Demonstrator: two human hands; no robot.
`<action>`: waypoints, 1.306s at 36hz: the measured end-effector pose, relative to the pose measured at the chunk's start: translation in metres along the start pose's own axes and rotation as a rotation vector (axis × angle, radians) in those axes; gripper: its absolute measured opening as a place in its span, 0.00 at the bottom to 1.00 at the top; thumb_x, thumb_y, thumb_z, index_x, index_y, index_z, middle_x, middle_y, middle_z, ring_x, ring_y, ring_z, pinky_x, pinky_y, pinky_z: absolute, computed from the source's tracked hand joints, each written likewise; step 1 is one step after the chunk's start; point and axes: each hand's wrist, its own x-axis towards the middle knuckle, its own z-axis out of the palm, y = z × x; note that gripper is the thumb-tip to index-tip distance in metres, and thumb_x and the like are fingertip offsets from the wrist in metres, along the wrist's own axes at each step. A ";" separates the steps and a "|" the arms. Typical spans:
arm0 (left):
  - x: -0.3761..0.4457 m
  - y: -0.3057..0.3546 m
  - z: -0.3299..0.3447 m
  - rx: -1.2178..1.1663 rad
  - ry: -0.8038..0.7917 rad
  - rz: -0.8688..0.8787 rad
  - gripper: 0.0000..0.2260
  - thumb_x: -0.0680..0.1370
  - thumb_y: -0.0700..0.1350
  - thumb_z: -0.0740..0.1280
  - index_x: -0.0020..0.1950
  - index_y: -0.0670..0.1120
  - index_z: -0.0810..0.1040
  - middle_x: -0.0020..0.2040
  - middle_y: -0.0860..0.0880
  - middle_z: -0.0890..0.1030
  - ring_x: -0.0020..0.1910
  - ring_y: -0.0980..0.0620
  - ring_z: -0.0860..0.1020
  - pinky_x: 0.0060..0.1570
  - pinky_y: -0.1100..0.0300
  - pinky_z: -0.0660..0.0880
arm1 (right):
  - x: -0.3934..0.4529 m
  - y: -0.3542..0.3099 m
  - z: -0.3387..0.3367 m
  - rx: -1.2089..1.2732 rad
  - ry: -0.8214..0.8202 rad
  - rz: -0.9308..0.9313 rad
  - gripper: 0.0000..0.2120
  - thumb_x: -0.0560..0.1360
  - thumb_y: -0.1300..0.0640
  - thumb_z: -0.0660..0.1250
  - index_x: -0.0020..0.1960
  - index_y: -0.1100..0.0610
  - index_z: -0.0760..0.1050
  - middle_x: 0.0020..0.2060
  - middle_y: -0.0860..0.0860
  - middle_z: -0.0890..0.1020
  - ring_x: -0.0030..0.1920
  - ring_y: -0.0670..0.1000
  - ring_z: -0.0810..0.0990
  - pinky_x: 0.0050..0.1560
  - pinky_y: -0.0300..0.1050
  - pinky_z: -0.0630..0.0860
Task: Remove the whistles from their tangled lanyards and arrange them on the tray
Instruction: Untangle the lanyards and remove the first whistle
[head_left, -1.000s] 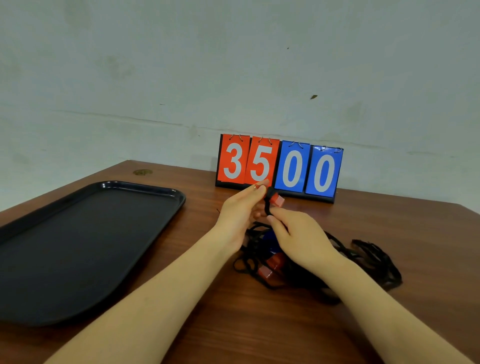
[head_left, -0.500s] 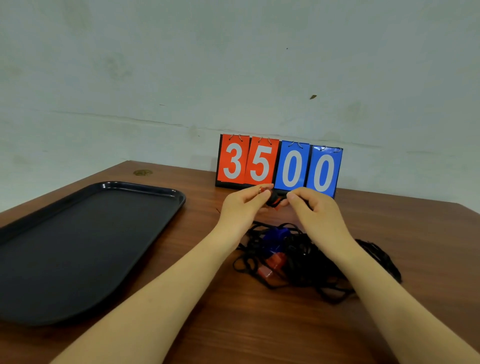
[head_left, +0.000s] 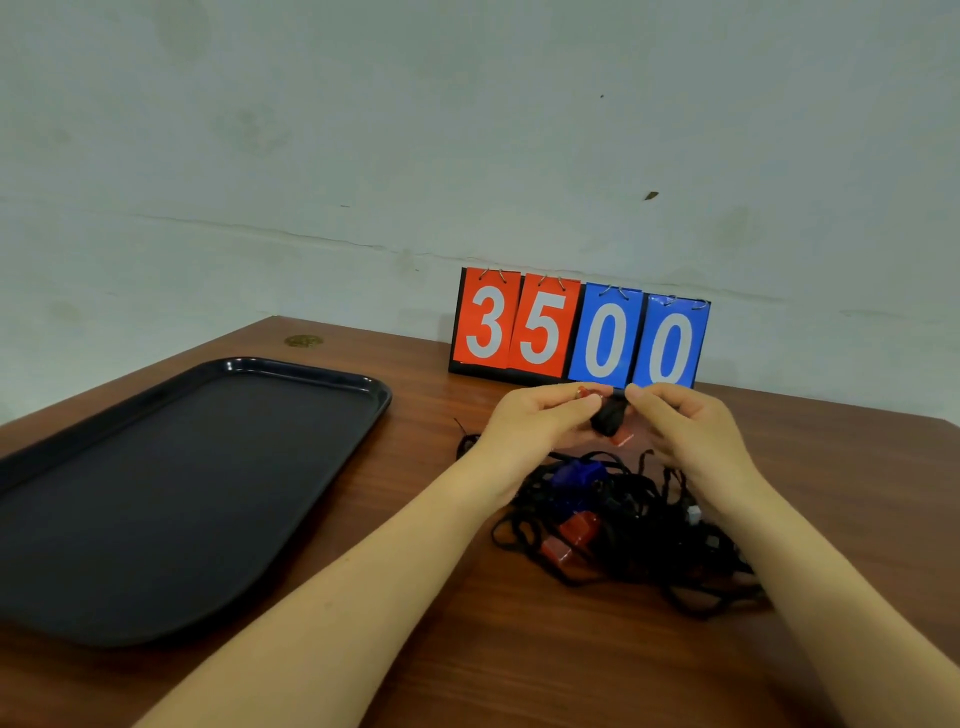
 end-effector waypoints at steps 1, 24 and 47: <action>-0.001 0.001 0.001 -0.072 -0.016 -0.013 0.09 0.80 0.40 0.65 0.58 0.46 0.81 0.54 0.47 0.84 0.53 0.53 0.83 0.57 0.58 0.78 | 0.000 -0.001 -0.001 0.042 -0.012 0.018 0.12 0.79 0.53 0.64 0.43 0.59 0.80 0.20 0.42 0.72 0.22 0.40 0.70 0.25 0.29 0.63; -0.001 -0.003 -0.005 -0.324 0.209 0.037 0.12 0.81 0.41 0.63 0.64 0.45 0.78 0.51 0.48 0.85 0.52 0.53 0.83 0.57 0.58 0.78 | -0.017 0.012 0.031 -0.522 -0.250 -0.252 0.13 0.82 0.53 0.57 0.41 0.46 0.74 0.36 0.42 0.79 0.39 0.37 0.76 0.40 0.33 0.68; -0.002 0.000 -0.002 0.047 0.186 0.124 0.08 0.79 0.41 0.66 0.56 0.50 0.82 0.56 0.46 0.83 0.53 0.51 0.83 0.49 0.61 0.80 | -0.004 -0.004 0.005 -0.202 0.010 -0.172 0.10 0.78 0.52 0.65 0.41 0.54 0.81 0.32 0.44 0.80 0.35 0.38 0.76 0.37 0.26 0.69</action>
